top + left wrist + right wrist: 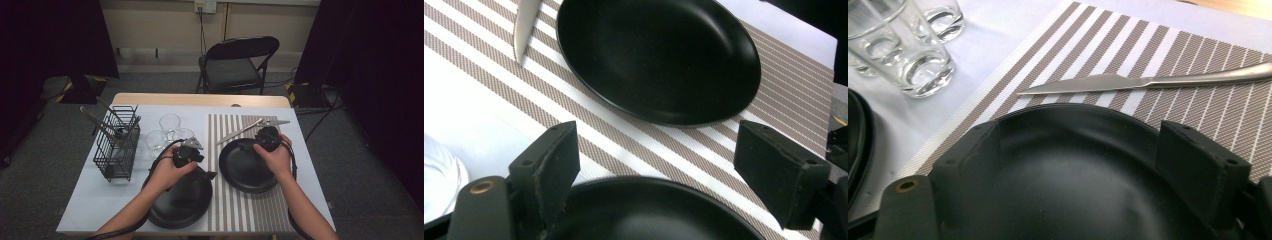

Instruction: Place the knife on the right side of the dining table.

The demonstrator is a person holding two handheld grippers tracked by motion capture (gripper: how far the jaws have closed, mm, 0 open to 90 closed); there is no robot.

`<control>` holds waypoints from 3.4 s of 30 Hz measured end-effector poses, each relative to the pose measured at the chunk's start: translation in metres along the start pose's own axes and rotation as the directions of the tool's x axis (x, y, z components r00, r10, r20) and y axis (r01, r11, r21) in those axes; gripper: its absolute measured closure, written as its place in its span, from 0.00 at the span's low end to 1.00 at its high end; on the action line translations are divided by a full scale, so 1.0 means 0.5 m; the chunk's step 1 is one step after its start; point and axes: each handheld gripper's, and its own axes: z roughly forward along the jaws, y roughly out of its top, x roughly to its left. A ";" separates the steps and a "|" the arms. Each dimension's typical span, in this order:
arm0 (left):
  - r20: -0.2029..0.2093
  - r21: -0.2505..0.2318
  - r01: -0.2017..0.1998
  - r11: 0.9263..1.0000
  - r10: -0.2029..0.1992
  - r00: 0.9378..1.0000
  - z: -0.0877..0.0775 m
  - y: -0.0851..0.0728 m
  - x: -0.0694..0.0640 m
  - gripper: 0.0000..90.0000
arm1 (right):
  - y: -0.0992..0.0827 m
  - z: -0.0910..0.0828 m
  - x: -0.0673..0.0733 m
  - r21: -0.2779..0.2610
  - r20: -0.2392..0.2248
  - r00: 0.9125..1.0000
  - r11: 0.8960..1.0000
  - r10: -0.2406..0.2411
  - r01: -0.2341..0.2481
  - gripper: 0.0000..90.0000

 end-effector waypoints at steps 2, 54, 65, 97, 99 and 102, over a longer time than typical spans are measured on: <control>0.002 0.002 -0.001 1.000 0.001 1.000 -0.002 -0.005 -0.001 0.20 | 0.003 0.003 -0.004 -0.012 -0.003 1.000 1.000 0.006 -0.006 0.20; -0.027 0.035 0.036 0.999 -0.035 0.999 -0.054 -0.095 0.018 0.21 | 0.083 0.086 -0.097 0.029 0.051 0.998 0.999 0.027 -0.028 0.22; -0.030 0.037 0.054 0.998 -0.053 0.998 -0.062 -0.104 0.016 0.21 | 0.098 0.107 -0.123 0.021 0.073 0.997 0.999 0.036 -0.038 0.29; -0.033 0.022 0.071 0.997 -0.070 0.997 -0.070 -0.109 0.022 0.21 | 0.119 0.194 -0.157 0.118 0.083 0.996 0.992 0.027 -0.037 0.60; -0.031 0.023 0.069 0.997 -0.069 0.997 -0.071 -0.109 0.024 0.21 | 0.119 0.197 -0.158 0.124 0.086 0.996 0.991 0.030 -0.040 0.60; -0.039 0.031 0.069 0.997 -0.068 0.997 -0.071 -0.110 0.028 0.21 | 0.121 0.203 -0.158 0.125 0.091 0.996 0.992 0.021 -0.033 0.62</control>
